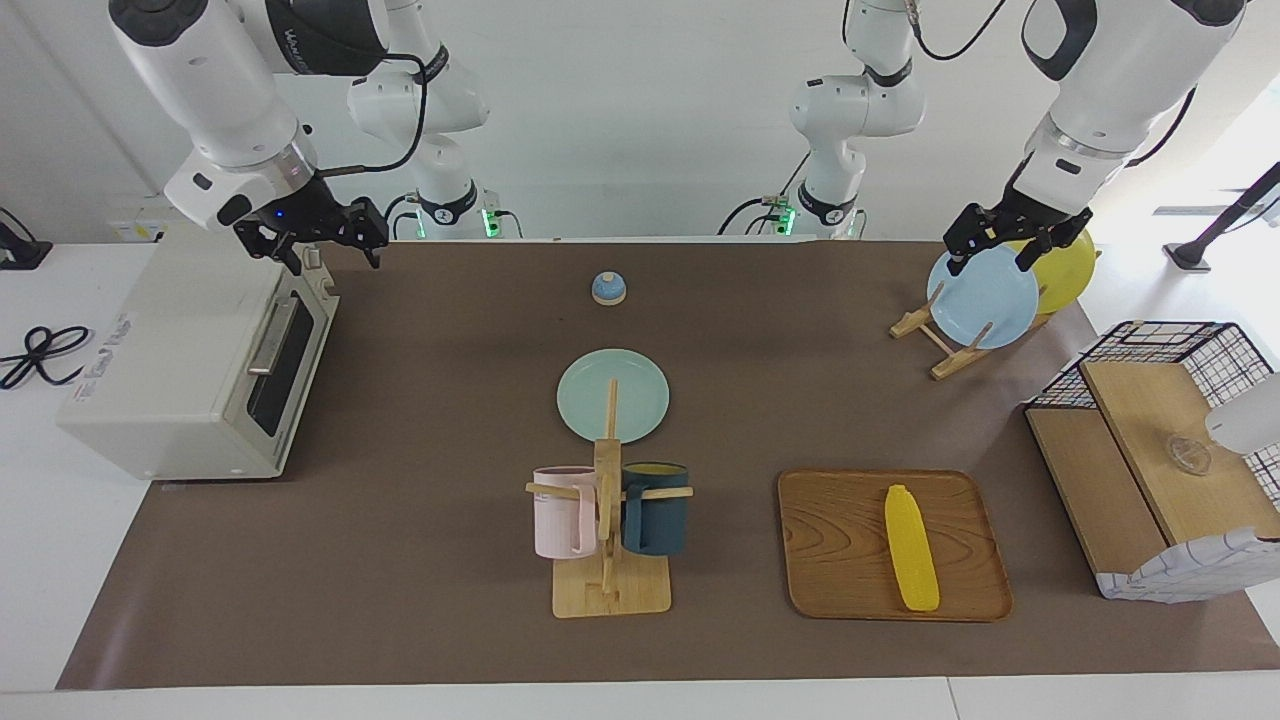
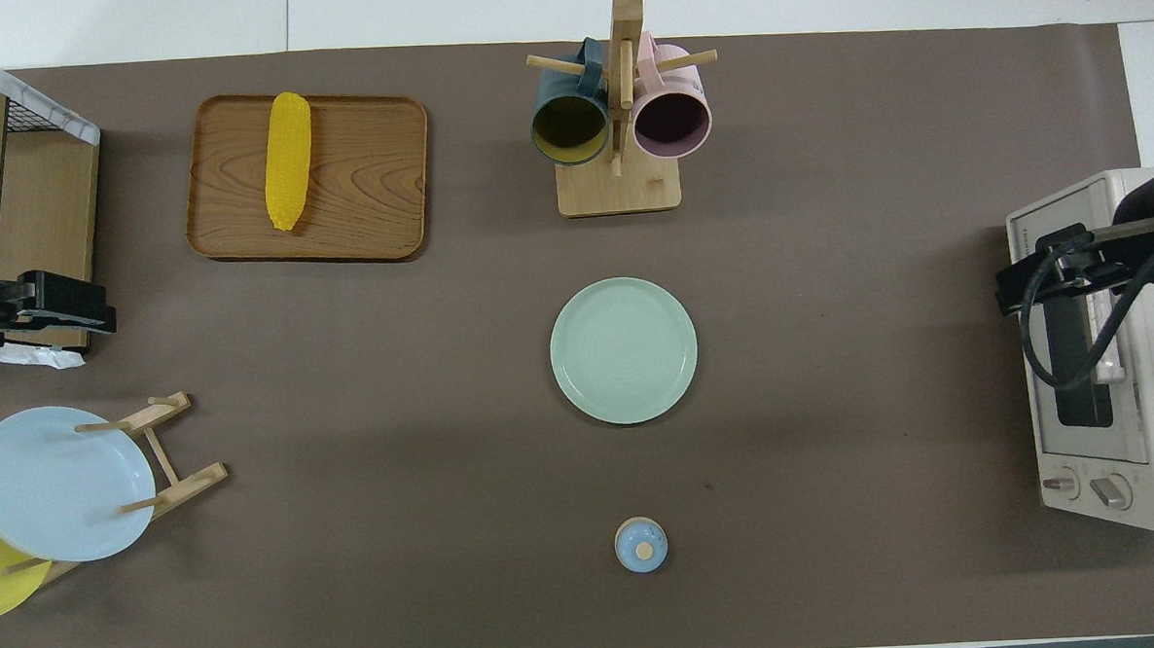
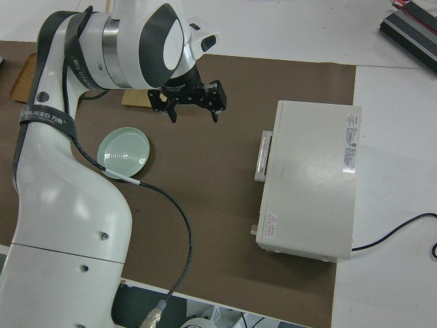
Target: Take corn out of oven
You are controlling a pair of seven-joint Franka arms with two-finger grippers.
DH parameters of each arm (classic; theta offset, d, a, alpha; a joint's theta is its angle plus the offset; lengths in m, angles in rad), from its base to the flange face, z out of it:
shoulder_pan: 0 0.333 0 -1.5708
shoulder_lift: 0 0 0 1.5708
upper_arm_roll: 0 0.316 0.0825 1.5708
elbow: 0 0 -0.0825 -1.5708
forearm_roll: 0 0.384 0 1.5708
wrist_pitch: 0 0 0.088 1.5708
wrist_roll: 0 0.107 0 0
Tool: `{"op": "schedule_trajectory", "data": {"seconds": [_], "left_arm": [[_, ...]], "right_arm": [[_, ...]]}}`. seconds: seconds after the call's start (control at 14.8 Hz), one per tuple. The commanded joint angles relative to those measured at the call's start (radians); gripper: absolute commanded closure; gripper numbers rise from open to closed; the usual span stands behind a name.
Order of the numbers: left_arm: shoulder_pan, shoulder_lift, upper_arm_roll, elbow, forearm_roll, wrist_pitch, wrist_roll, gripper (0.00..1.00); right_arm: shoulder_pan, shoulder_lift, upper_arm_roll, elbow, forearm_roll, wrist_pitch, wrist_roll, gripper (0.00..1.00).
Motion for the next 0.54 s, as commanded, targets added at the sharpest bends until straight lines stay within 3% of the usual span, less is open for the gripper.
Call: {"op": "schedule_trajectory", "data": {"seconds": [0.0, 0.47], "left_arm": [[0.002, 0.033, -0.016, 0.018, 0.039, 0.007, -0.004, 0.00], [0.007, 0.031, -0.020, 0.015, 0.028, 0.009, -0.004, 0.00]], "right_arm": [[-0.003, -0.011, 0.001, -0.008, 0.013, 0.010, 0.012, 0.00], [-0.002, -0.011, 0.001, -0.008, 0.013, 0.010, 0.017, 0.00]]}}
